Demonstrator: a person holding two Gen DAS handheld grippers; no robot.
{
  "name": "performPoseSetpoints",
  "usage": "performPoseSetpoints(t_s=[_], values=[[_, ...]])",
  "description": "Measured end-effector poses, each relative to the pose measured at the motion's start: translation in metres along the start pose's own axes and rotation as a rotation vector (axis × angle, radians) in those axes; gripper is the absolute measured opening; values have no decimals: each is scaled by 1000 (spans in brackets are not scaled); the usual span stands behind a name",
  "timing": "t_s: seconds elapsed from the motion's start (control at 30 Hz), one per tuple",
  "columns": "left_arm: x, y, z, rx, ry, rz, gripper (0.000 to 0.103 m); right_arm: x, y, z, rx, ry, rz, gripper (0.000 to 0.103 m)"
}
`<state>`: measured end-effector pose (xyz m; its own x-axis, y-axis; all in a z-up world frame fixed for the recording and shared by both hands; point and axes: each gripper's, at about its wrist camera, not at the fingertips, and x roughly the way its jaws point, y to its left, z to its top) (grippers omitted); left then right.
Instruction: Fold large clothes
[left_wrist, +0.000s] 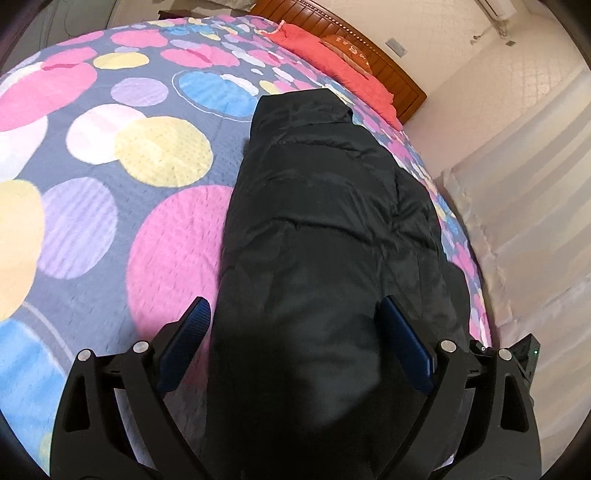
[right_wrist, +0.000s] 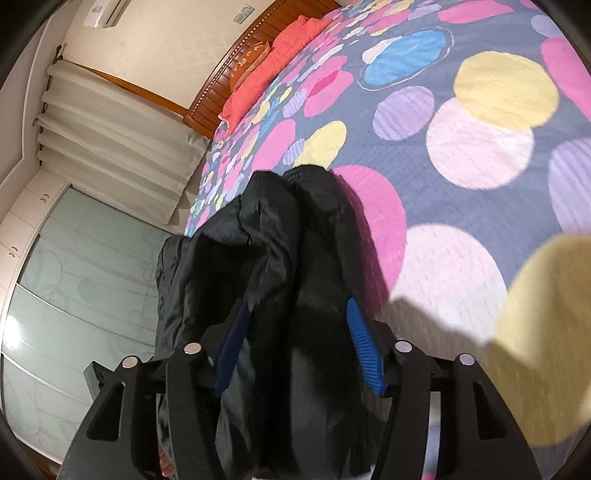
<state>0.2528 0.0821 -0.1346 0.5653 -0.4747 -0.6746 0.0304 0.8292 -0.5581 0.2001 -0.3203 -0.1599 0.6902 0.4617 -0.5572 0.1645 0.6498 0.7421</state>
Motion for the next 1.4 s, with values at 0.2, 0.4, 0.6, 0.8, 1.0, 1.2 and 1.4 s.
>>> performPoseSetpoints(t_s=[0.2, 0.4, 0.6, 0.8, 1.0, 1.2, 1.4], values=[[-20, 0, -23, 3, -7, 21, 92, -11, -1, -23, -7, 20, -17, 58], [-44, -4, -55, 49, -34, 74, 92, -32, -5, -49, -10, 14, -31, 58], [-61, -10, -81, 100, -43, 127, 92, -52, -5, -74, -39, 13, -104, 58], [-85, -24, -102, 157, -91, 197, 92, -72, 19, -98, -164, -44, -250, 58], [-107, -45, -112, 234, -167, 299, 93, -88, 64, -116, -343, -134, -404, 68], [-137, -68, -115, 296, -259, 356, 99, -100, 108, -130, -479, -226, -461, 72], [-154, -87, -116, 315, -324, 354, 100, -107, 134, -143, -565, -269, -471, 73]])
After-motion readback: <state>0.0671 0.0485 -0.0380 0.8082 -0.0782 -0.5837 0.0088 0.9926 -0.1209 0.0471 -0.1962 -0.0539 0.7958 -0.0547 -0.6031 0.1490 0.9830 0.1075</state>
